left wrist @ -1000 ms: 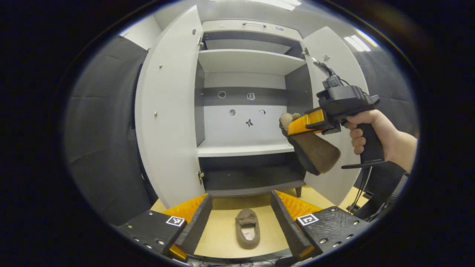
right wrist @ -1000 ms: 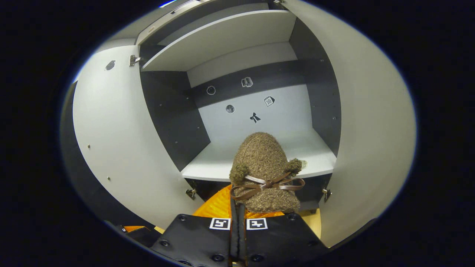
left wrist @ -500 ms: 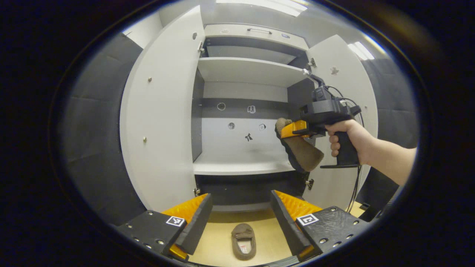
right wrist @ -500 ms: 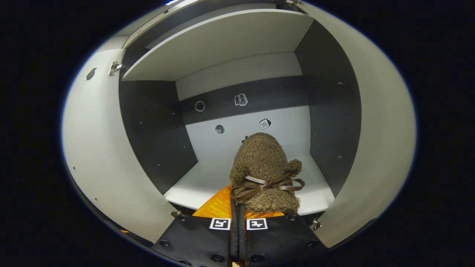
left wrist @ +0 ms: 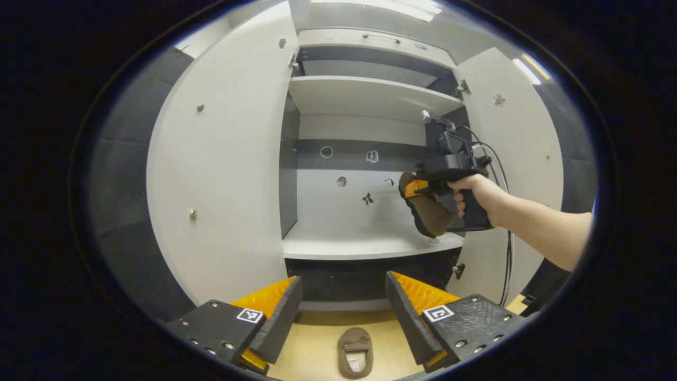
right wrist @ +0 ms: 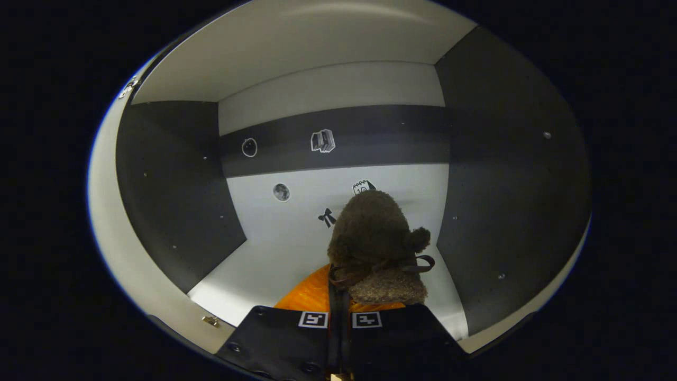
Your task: Grab one shoe with the right hand and put it into the shoe cabinet, grab the other shoe with the left hand and put it into the shoe cabinet; then close the right door with the right hand and the left door with the left hand.
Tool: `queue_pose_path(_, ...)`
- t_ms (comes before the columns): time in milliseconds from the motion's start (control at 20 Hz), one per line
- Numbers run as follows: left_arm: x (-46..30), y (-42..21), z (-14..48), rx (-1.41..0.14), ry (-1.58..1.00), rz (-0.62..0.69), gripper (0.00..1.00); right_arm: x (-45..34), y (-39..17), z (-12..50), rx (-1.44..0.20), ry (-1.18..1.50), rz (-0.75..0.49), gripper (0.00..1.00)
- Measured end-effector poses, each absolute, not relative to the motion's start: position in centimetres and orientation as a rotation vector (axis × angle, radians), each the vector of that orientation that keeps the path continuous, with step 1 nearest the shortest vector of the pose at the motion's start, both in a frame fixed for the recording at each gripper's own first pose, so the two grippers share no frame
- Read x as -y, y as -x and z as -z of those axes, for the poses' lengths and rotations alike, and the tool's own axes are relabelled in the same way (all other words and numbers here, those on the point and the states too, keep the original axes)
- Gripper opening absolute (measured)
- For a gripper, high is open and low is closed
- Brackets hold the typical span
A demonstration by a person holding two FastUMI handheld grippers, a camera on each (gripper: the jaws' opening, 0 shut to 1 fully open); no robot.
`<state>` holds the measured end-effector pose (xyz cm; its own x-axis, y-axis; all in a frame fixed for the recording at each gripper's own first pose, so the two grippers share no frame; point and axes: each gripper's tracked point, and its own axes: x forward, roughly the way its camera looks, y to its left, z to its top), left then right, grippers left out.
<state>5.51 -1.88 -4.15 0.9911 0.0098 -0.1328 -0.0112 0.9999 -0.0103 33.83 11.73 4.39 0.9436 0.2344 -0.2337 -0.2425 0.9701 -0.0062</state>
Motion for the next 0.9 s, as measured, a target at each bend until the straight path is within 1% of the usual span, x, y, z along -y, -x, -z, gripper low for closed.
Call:
queue_pose_path(50,1.8,-5.7,4.1,-0.132,0.004,-0.018,0.86,-12.2,-34.9,-4.2,-0.236,0.034,-0.25,0.02)
queue_pose_path(100,1.6,-6.0,4.1,-0.135,-0.001,-0.029,0.86,-12.4,-35.8,-3.4,-0.254,0.034,-0.25,0.0)
queue_pose_path(150,1.4,-6.2,3.9,-0.137,-0.002,-0.038,0.93,-12.5,-36.5,-2.7,-0.272,0.036,-0.25,0.02)
queue_pose_path(300,0.8,-6.5,3.2,-0.123,-0.007,-0.066,0.93,-13.0,-38.0,-0.6,-0.32,0.058,-0.249,0.02)
queue_pose_path(350,0.6,-6.7,3.2,-0.12,-0.008,-0.072,0.93,-13.4,-38.6,-0.3,-0.327,0.048,-0.251,0.05)
queue_pose_path(400,0.5,-6.8,3.5,-0.127,-0.007,-0.073,0.86,-13.6,-38.9,0.1,-0.341,0.034,-0.249,0.05)
queue_pose_path(450,0.4,-6.7,3.8,-0.14,-0.001,-0.079,1.0,-13.9,-39.2,0.4,-0.348,0.026,-0.245,0.07)
queue_pose_path(500,0.3,-6.7,4.1,-0.148,0.007,-0.089,0.93,-14.3,-39.4,0.9,-0.361,0.022,-0.249,0.08)
queue_pose_path(600,0.1,-6.9,4.2,-0.152,0.017,-0.098,0.93,-14.6,-39.7,2.2,-0.393,0.031,-0.251,0.09)
queue_pose_path(650,0.0,-7.0,4.3,-0.152,0.013,-0.099,0.86,-14.8,-39.5,2.8,-0.413,0.035,-0.265,0.16)
queue_pose_path(700,0.1,-7.0,4.4,-0.155,0.001,-0.096,0.86,-15.3,-39.4,3.7,-0.443,0.026,-0.281,0.16)
queue_pose_path(750,0.0,-7.0,4.5,-0.157,-0.013,-0.096,0.93,-15.6,-39.3,3.9,-0.453,0.019,-0.286,0.16)
queue_pose_path(800,0.0,-6.9,4.6,-0.159,-0.022,-0.096,0.93,-15.5,-39.5,3.9,-0.451,0.022,-0.275,0.14)
queue_pose_path(850,0.0,-6.9,4.7,-0.162,-0.024,-0.095,0.93,-15.5,-39.5,3.6,-0.45,0.014,-0.27,0.16)
queue_pose_path(900,-0.1,-6.8,4.7,-0.164,-0.02,-0.094,0.93,-15.7,-39.2,3.7,-0.463,-0.003,-0.277,0.16)
